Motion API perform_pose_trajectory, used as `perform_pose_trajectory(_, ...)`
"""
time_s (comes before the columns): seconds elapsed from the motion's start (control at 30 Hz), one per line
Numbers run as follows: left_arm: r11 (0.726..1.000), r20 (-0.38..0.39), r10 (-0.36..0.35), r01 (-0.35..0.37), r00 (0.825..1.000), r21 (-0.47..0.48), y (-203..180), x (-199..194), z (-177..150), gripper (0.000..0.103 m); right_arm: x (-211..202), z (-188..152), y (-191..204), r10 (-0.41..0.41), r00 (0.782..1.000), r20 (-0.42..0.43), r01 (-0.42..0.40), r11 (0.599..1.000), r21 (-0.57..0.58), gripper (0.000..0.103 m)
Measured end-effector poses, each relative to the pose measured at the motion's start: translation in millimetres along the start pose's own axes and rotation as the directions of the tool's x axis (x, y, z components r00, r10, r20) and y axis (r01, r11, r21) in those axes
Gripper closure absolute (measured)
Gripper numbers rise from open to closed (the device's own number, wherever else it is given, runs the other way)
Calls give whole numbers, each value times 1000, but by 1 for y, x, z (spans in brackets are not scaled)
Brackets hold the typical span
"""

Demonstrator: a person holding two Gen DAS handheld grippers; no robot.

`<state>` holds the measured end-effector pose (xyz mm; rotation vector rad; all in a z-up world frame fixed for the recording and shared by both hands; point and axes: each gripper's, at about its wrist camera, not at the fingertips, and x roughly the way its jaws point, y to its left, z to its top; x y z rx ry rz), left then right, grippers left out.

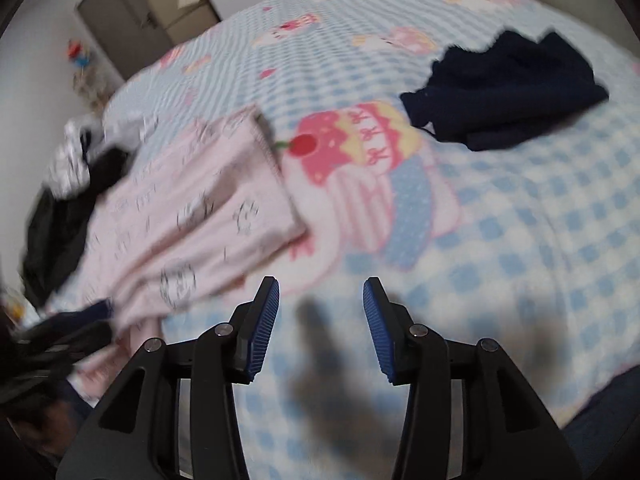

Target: Fold clothes

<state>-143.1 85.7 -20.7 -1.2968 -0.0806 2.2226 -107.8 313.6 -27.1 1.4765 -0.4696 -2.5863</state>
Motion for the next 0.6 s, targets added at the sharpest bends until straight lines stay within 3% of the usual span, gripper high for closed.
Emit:
perform_pose_trajectory(0.1, 999, -70, -23, 26, 997, 39, -22, 39, 19, 60, 6, 7, -6, 2, 1000, -9, -2, 999, 34, 58)
perform_pose_trajectory(0.23, 999, -81, -36, 39, 996, 26, -27, 69, 36, 60, 19, 18, -4, -11, 999, -42, 12, 1000, 21, 57)
perform_pose_trajectory(0.27, 1000, -109, -8, 11, 994, 28, -25, 78, 36, 72, 22, 20, -4, -15, 999, -51, 16, 1000, 17, 55)
perform_pose_trajectory(0.3, 1000, -130, 16, -12, 991, 27, -23, 84, 36, 93, 25, 23, -3, -18, 998, -59, 19, 1000, 14, 55)
perform_pose_trajectory(0.43, 999, 9, 19, -19, 1000, -45, 5, 32, 35, 99, 37, 37, 4, 3, 997, -72, -3, 1000, 5, 55)
perform_pose_trajectory(0.53, 986, 160, 18, 9, 987, -165, 55, -48, 35, 99, 43, 55, 20, 42, 997, -58, -43, 999, -13, 55)
perform_pose_trajectory(0.6, 969, 210, 61, -7, 976, -248, 97, -87, 32, 99, 50, 71, 42, 25, 998, -54, -28, 998, -47, 55)
